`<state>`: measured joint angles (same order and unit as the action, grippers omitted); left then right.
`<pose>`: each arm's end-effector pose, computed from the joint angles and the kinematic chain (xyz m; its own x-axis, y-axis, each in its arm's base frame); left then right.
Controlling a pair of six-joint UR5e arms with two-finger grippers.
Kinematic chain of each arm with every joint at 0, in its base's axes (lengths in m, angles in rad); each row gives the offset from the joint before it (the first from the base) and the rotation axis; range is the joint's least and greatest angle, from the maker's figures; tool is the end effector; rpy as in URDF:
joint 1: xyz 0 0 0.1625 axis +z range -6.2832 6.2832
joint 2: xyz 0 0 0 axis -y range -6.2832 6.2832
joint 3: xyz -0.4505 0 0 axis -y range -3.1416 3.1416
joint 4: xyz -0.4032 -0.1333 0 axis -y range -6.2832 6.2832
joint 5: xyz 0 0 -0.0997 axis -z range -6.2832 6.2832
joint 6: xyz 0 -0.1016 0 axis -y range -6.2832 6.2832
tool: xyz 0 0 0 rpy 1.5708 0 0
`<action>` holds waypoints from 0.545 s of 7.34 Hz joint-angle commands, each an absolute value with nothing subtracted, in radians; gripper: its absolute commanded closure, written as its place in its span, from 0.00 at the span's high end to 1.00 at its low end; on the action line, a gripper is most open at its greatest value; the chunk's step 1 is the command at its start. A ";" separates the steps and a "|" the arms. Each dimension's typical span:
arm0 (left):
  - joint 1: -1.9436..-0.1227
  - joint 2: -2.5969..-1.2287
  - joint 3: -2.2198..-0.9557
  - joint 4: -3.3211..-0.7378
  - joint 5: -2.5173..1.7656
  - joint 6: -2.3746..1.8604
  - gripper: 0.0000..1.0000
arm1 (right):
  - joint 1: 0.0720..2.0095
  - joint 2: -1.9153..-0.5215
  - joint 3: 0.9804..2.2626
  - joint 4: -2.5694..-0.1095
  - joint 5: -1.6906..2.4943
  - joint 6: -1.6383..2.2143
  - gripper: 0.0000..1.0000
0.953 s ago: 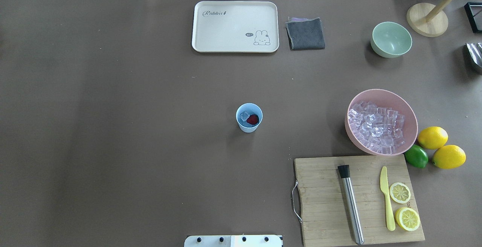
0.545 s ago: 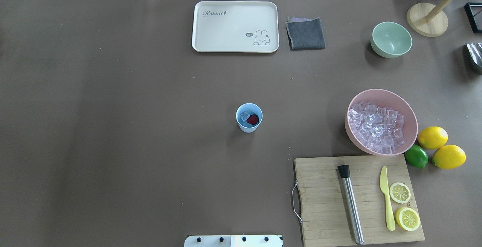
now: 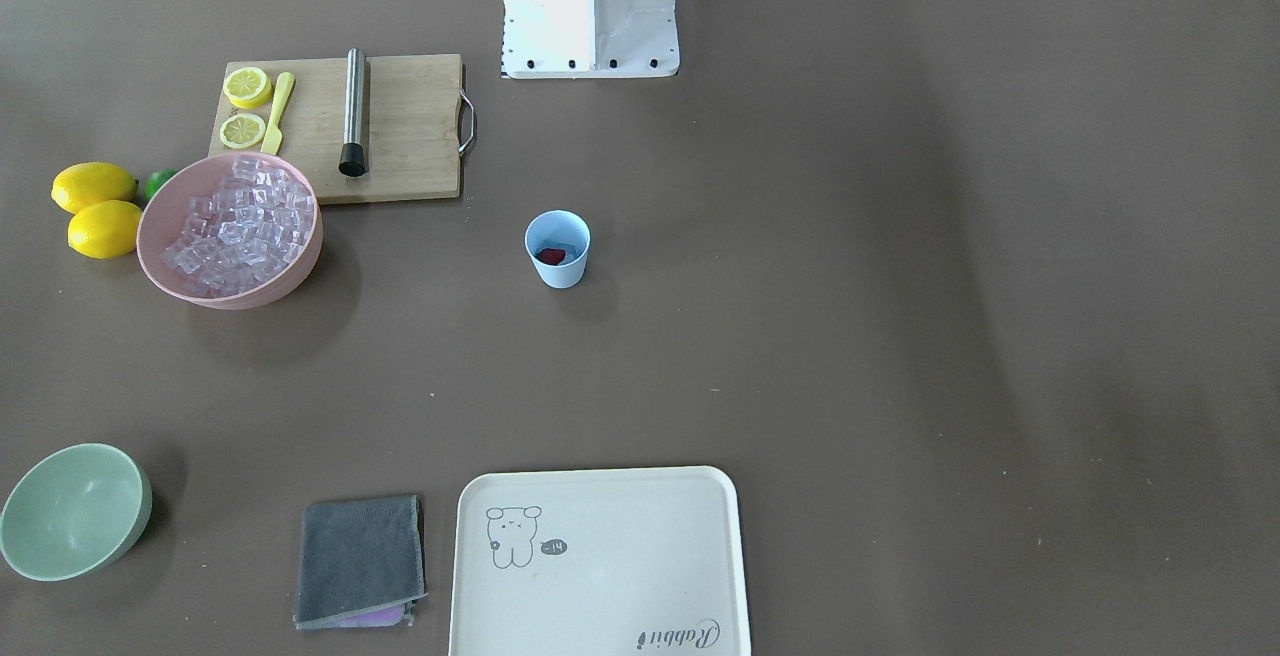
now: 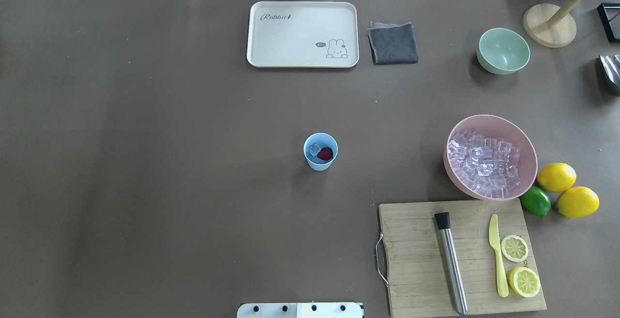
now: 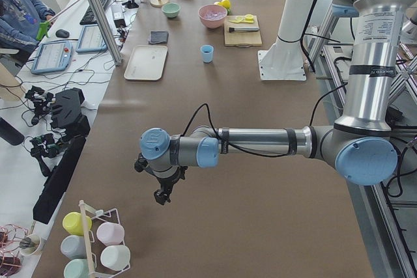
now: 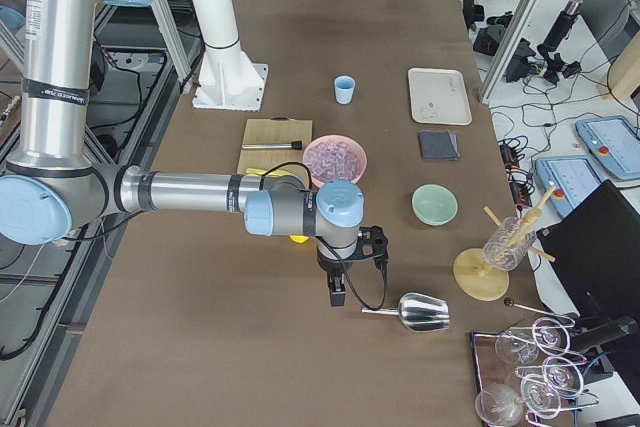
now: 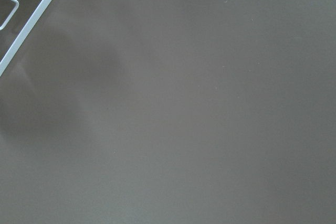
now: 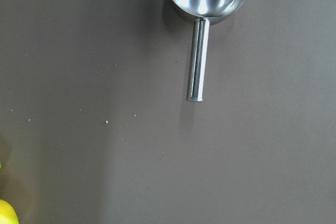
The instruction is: Put ice and strawberries in cup
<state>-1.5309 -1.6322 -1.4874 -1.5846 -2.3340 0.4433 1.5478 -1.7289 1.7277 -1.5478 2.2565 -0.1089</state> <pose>-0.0419 -0.5319 0.6953 0.6354 0.4495 -0.6279 -0.3458 0.8927 0.2891 0.0590 -0.4351 0.6843 0.7664 -0.1400 0.6269 0.1069 0.9901 0.0905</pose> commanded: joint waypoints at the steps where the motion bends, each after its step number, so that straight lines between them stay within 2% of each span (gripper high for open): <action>1: -1.531 -1.632 -1.486 -1.585 -2.336 0.443 0.98 | 1.548 -1.729 1.724 -1.548 2.256 -0.109 1.00; 4: -1.531 -1.632 -1.483 -1.586 -2.338 0.443 0.98 | 1.546 -1.729 1.718 -1.549 2.258 -0.109 1.00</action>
